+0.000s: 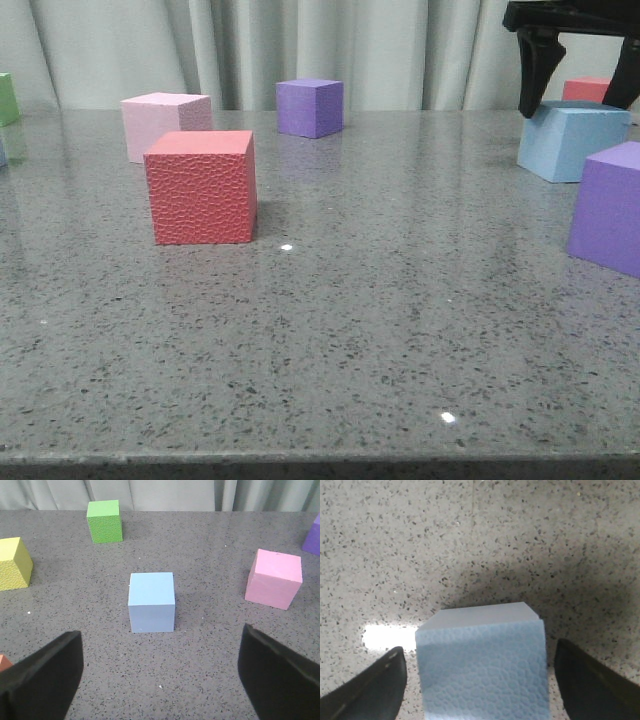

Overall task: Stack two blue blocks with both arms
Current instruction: 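Lift the light blue cube with the right gripper and carry it toward the middle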

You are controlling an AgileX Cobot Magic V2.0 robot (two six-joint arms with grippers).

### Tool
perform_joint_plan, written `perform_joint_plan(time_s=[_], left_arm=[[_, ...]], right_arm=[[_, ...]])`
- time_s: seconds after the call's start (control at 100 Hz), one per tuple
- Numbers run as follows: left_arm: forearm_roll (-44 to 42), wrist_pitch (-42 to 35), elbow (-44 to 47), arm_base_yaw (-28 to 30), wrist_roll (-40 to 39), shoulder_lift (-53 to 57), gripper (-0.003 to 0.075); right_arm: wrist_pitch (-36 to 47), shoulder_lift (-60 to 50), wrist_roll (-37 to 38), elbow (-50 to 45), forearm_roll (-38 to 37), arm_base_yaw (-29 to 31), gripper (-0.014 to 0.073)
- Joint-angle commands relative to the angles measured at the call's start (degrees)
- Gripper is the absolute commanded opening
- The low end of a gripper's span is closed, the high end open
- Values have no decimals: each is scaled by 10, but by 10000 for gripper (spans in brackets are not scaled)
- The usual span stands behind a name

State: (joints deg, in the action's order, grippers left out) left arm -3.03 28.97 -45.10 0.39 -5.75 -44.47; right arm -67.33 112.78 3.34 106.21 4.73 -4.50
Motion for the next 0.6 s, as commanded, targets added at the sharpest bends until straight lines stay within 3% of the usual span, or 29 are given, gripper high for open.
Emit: perform_joint_plan(time_s=[0.0, 0.26, 0.46, 0.59], left_arm=[[-1, -36, -20, -2, -1, 0, 597], [-1, -35, -20, -2, -1, 0, 597], [-1, -35, -20, -2, -1, 0, 597], [-1, -34, -20, -2, -1, 0, 597]], right_arm=[[16, -26, -1, 19, -5, 2, 602], [11, -22, -1, 19, -5, 2, 590], [2, -22, 5, 19, -5, 2, 438], [-3, -22, 5, 19, -5, 2, 416]])
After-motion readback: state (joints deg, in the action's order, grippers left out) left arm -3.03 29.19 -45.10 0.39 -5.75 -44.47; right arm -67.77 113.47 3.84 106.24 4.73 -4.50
